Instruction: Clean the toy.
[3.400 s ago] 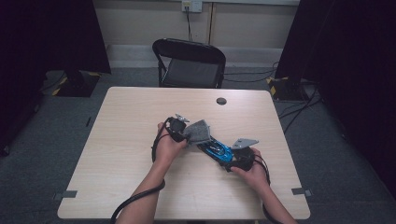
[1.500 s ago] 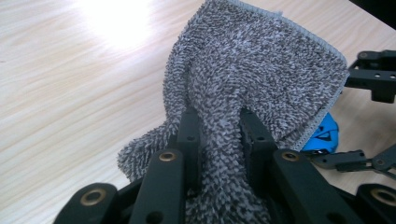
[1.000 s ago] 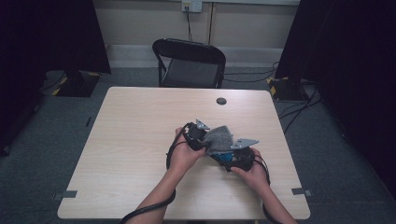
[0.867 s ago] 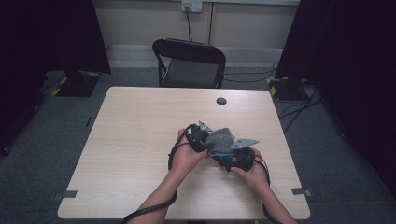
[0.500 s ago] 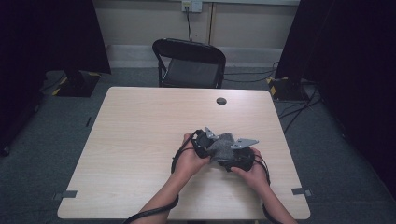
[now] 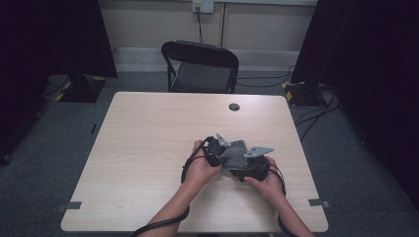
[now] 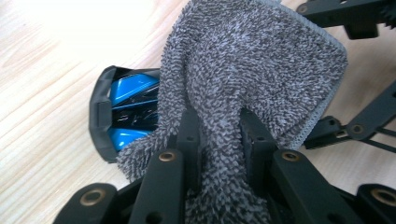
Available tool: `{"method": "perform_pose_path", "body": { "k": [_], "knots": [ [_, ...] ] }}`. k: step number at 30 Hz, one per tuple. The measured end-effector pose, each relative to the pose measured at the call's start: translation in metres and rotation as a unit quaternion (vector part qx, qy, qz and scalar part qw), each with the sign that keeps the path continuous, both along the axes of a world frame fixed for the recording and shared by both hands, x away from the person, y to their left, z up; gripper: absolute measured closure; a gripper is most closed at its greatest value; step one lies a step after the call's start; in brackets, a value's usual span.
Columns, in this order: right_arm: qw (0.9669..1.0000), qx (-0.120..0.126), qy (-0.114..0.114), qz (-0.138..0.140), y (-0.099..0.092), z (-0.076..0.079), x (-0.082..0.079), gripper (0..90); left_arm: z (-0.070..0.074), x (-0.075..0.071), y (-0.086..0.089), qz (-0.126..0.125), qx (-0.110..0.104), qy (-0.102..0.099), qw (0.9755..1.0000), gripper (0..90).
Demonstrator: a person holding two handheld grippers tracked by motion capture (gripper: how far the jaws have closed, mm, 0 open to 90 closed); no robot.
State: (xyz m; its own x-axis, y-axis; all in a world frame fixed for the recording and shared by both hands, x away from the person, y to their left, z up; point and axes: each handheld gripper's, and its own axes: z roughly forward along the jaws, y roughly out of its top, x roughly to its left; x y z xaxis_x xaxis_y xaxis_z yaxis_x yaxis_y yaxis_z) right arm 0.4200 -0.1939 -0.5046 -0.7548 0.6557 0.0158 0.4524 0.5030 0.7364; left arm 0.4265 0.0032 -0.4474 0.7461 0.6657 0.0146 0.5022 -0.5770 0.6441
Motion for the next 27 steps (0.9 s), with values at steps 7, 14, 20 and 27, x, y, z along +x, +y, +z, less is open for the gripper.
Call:
{"method": "perform_pose_path", "body": {
  "k": [7,14,20,27],
  "knots": [
    [1.0,0.0,0.0,0.0,0.0,0.0,0.0,23.9,0.001,0.005,0.006,0.015,0.003,-0.003,0.9999,73.3],
    [1.0,0.0,0.0,-0.001,0.0,0.0,0.0,23.8,0.002,0.01,0.01,0.03,0.009,-0.001,0.9995,73.3],
    [1.0,0.0,0.0,-0.001,0.0,0.0,0.0,23.9,0.002,0.015,0.015,0.042,0.008,-0.002,0.9991,73.3],
    [1.0,0.0,0.0,0.0,0.0,0.0,0.0,23.9,0.003,0.02,0.022,0.056,0.007,0.0,0.9984,73.2]
  ]
}}
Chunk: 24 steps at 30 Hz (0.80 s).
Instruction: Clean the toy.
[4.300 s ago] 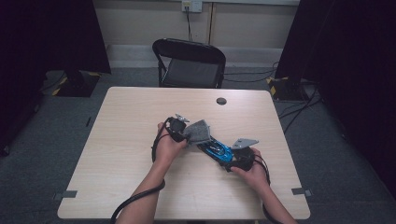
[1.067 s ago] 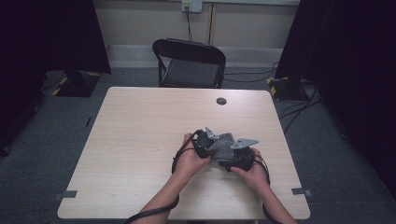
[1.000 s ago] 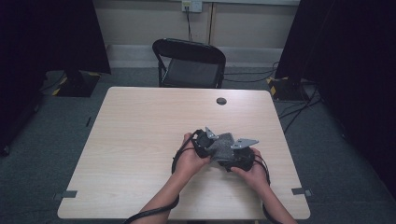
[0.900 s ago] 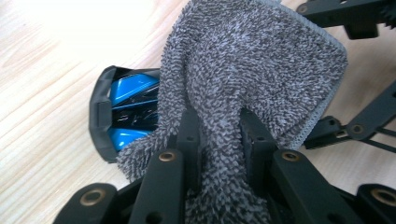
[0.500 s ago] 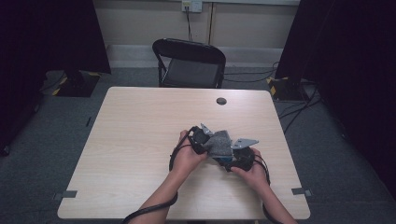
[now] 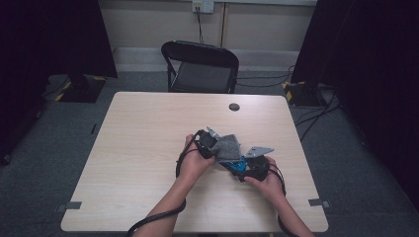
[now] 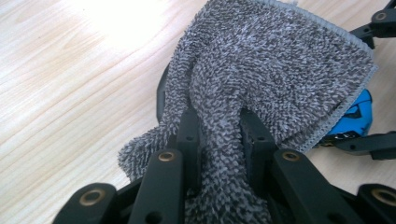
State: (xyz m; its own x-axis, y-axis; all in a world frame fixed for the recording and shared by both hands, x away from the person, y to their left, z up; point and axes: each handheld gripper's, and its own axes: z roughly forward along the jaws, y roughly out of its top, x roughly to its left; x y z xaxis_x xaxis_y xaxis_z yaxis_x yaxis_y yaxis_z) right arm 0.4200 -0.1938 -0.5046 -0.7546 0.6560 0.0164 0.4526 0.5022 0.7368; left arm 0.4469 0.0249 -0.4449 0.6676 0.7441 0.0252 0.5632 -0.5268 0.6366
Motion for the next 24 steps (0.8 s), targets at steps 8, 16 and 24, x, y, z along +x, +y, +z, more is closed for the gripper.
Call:
{"method": "perform_pose_path", "body": {
  "k": [8,16,24],
  "knots": [
    [1.0,0.0,0.0,0.0,0.0,0.0,0.0,23.9,0.002,0.005,0.005,0.015,0.005,-0.001,0.9999,73.2],
    [1.0,0.0,0.0,0.0,0.0,0.0,0.0,23.8,0.003,0.011,0.014,0.029,0.009,0.0,0.9995,73.1],
    [1.0,0.0,0.0,0.0,0.0,0.0,0.0,23.9,0.002,0.016,0.017,0.037,0.002,0.006,0.9993,73.1]
  ]
}}
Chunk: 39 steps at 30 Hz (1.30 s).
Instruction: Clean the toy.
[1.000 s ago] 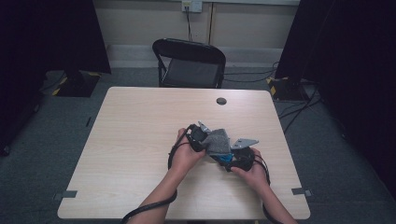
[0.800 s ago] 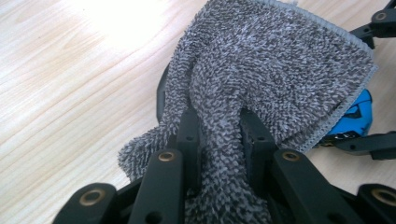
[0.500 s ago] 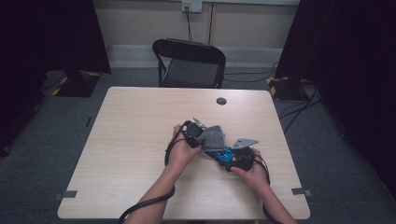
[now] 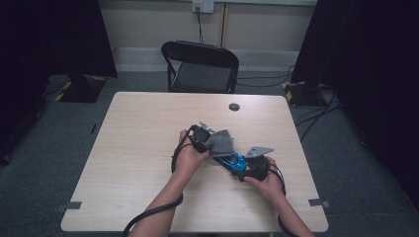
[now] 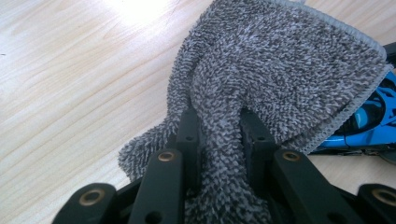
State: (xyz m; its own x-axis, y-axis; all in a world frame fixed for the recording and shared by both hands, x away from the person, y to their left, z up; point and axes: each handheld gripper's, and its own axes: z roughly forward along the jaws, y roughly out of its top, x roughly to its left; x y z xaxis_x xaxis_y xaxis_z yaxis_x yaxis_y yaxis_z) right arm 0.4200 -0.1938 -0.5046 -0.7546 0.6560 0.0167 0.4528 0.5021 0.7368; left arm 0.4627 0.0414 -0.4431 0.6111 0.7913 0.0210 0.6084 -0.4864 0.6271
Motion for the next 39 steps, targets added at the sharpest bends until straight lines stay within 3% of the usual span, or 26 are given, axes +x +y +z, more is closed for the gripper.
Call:
{"method": "perform_pose_path", "body": {
  "k": [8,23,25,39],
  "knots": [
    [1.0,0.0,0.0,0.0,0.0,0.0,0.0,23.8,0.003,0.004,0.005,0.014,-0.002,-0.002,0.9999,73.2],
    [1.0,0.0,0.0,0.0,0.0,0.0,0.0,23.8,-0.006,0.011,0.023,0.044,-0.013,0.013,0.9988,73.2],
    [1.0,0.0,0.0,0.0,0.0,0.0,0.0,23.8,-0.006,0.012,0.026,0.044,-0.005,0.015,0.9989,73.2],
    [1.0,0.0,0.0,0.0,0.0,0.0,0.0,23.9,-0.01,0.014,0.044,0.062,-0.007,0.02,0.9978,73.3]
  ]
}}
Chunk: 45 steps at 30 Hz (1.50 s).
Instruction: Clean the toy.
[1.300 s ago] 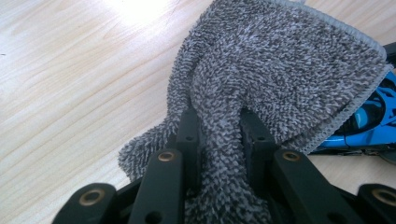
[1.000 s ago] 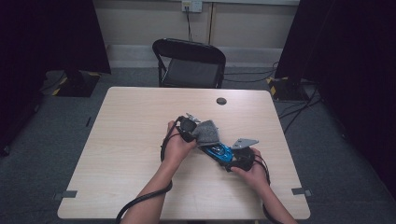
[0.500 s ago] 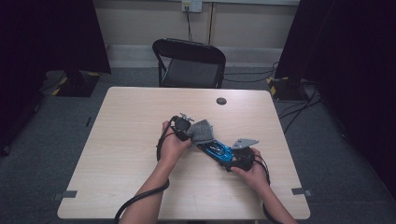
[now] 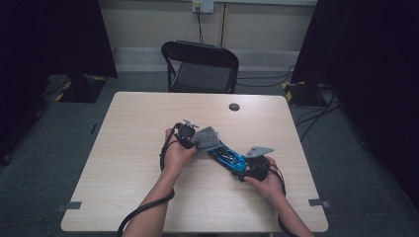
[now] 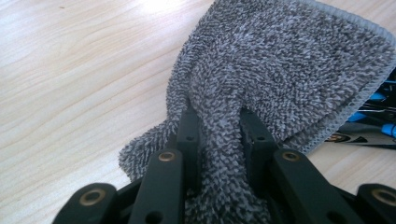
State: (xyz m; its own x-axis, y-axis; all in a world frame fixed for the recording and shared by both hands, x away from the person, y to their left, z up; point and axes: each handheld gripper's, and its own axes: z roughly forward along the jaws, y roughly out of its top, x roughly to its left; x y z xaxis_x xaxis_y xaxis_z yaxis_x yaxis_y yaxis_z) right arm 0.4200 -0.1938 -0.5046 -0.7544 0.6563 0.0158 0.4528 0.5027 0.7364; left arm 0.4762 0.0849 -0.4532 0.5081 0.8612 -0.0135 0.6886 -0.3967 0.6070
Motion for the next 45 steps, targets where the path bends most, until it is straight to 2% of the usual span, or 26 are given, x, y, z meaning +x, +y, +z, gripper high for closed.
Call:
{"method": "perform_pose_path", "body": {
  "k": [13,18,21,25,26,33,45],
  "knots": [
    [1.0,0.0,0.0,0.0,0.0,0.0,0.0,23.8,0.001,0.0,0.023,0.023,0.0,0.004,0.9997,73.4],
    [1.0,0.0,0.0,0.0,0.0,0.0,0.0,23.9,0.007,-0.002,0.033,0.033,-0.009,0.0,0.9994,73.4],
    [1.0,0.0,-0.001,0.001,0.0,0.0,0.0,23.9,0.013,-0.004,0.034,0.029,-0.012,-0.007,0.9995,73.4],
    [1.0,0.0,0.0,0.001,0.0,0.0,0.0,23.9,0.02,-0.006,0.032,0.023,-0.018,-0.012,0.9995,73.4],
    [1.0,0.0,0.0,0.0,0.0,0.0,0.0,23.9,0.025,-0.008,0.029,0.019,-0.024,-0.017,0.9994,73.4],
    [1.0,0.0,0.0,0.0,0.0,0.0,0.0,23.8,0.04,-0.013,0.013,-0.006,-0.034,-0.033,0.9989,73.4],
    [1.0,0.0,0.0,0.0,0.0,0.0,0.0,23.9,0.045,-0.022,-0.019,-0.044,-0.047,-0.037,0.9972,73.4]
  ]
}}
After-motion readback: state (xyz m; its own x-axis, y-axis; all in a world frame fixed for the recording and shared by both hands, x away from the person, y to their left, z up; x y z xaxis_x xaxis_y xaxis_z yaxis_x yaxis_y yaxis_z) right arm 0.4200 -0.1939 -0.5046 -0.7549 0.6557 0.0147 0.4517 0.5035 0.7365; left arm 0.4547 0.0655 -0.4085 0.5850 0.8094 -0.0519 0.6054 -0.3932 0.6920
